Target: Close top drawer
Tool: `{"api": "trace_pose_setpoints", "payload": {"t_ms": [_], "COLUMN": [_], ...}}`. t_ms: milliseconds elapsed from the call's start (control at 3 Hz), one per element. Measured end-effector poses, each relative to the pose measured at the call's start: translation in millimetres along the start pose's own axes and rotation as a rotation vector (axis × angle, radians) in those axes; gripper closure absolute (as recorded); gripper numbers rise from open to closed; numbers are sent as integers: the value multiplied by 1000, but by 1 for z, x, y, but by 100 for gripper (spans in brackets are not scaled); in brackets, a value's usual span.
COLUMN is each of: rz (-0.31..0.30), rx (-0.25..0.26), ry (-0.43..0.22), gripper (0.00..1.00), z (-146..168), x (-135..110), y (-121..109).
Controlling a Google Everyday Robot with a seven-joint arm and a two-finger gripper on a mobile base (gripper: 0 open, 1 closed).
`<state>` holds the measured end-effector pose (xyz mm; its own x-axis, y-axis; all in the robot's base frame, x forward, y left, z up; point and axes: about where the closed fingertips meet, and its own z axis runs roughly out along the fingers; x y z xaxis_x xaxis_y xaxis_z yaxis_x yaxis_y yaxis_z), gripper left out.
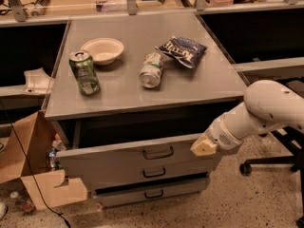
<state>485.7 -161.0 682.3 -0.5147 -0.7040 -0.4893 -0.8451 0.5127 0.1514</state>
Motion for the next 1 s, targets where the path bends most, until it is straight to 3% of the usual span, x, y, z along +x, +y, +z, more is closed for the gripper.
{"api": "trace_pose_setpoints", "payload": {"t_ms": [333, 1000], "rz": [38, 50], "rx": [10, 97], "ry": [5, 16], "gripper": [100, 100], "z": [5, -1], "x": [7, 8], "y": [-7, -39]}}
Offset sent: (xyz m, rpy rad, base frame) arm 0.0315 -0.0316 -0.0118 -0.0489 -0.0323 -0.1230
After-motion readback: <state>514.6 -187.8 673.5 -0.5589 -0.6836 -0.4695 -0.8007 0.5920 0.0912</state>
